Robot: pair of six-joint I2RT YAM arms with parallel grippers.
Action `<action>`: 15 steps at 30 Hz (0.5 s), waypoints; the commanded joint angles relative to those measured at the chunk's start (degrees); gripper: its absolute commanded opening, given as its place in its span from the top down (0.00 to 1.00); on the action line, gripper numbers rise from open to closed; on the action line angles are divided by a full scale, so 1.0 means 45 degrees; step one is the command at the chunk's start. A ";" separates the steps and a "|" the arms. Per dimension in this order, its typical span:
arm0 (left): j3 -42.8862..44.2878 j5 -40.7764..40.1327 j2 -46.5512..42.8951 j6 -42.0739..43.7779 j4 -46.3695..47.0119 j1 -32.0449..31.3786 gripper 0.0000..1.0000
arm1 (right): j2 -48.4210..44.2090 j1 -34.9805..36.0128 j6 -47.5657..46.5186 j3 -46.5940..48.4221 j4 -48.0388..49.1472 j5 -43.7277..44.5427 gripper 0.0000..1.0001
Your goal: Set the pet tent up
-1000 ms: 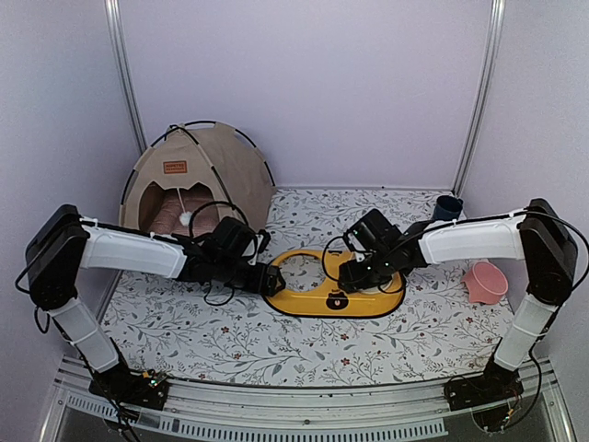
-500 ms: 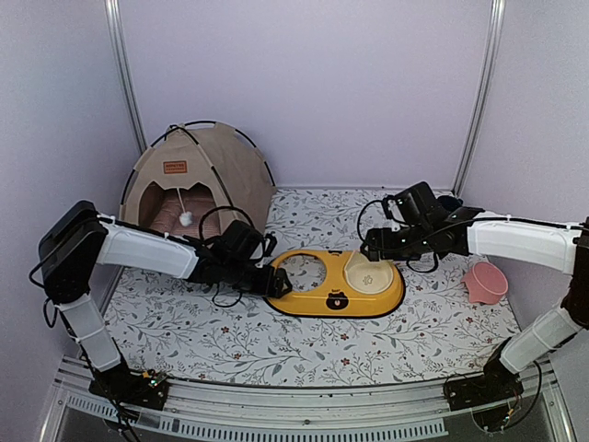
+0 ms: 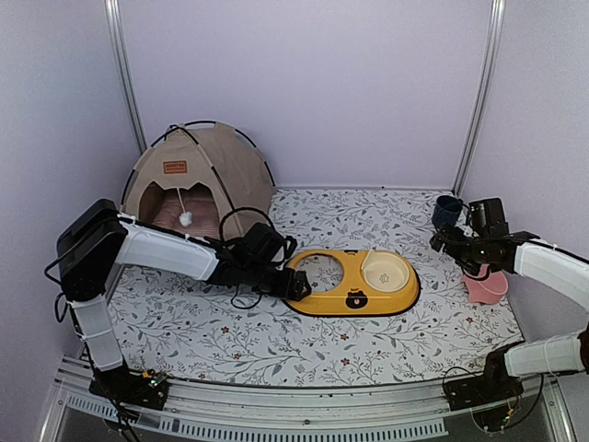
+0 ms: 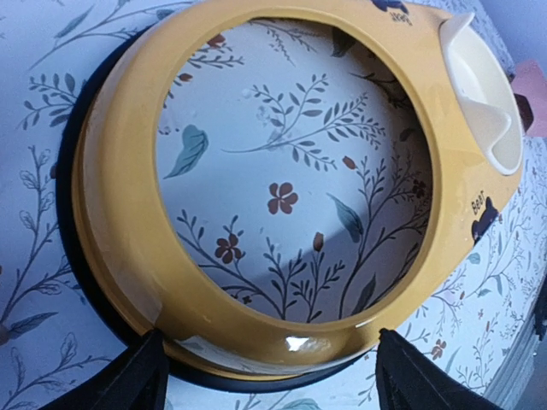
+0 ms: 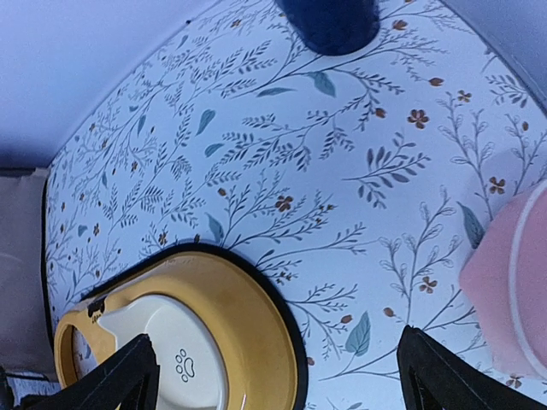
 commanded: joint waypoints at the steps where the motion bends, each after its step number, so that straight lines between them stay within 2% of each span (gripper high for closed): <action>1: 0.0343 0.0490 0.0213 -0.0136 0.0506 -0.0378 0.16 | -0.0757 -0.1333 0.0826 -0.0622 0.0279 -0.0001 0.01; 11: -0.0277 -0.0050 -0.1037 0.0148 0.0351 -0.0375 0.15 | -0.2233 -0.4924 0.1952 -0.1891 -0.0094 -0.1238 0.01; 15: -0.0633 -0.0194 -0.1494 0.0267 0.0365 -0.0368 0.14 | -0.3024 -0.5851 0.2236 -0.2332 -0.0420 -0.1768 0.01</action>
